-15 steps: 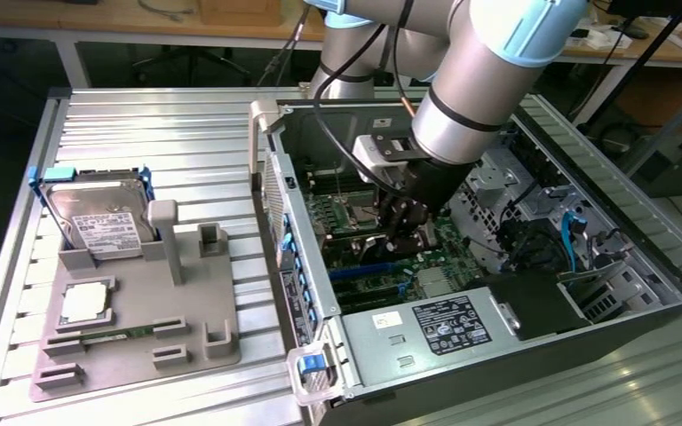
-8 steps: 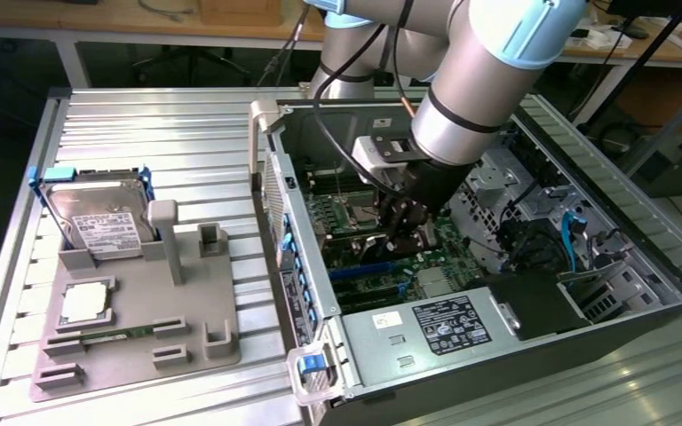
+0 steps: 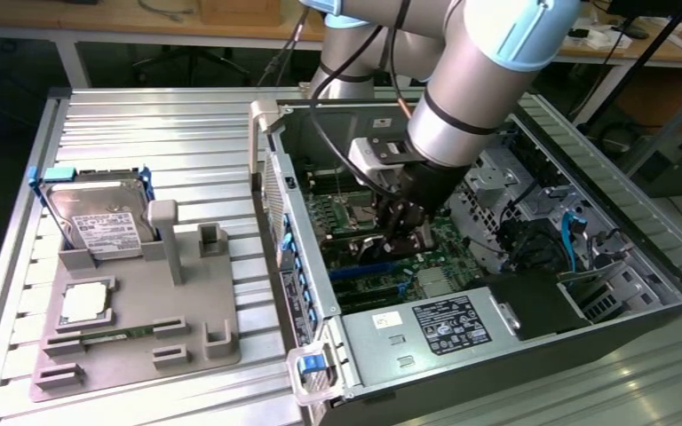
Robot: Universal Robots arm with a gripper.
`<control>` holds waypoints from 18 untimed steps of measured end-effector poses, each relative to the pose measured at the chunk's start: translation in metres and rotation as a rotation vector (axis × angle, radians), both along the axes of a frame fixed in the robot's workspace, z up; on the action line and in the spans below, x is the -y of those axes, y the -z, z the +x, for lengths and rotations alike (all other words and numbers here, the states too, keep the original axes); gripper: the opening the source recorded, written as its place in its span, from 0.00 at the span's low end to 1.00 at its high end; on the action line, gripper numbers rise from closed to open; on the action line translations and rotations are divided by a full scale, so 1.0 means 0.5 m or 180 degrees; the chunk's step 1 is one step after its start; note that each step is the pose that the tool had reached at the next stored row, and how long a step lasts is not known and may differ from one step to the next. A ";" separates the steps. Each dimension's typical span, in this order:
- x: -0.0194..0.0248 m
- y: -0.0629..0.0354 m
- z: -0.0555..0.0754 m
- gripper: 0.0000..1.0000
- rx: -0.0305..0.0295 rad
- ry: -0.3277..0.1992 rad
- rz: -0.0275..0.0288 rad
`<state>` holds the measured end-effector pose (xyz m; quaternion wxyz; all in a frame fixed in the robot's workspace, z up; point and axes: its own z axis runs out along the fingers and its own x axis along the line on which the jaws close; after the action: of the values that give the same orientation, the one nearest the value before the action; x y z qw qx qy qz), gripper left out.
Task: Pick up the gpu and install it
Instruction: 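Insert the gpu into the slot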
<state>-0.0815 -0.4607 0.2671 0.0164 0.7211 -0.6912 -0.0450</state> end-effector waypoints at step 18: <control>-0.0006 0.016 -0.012 0.27 0.0000 0.0000 0.0000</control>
<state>-0.0874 -0.4604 0.2591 0.0164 0.7211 -0.6912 -0.0450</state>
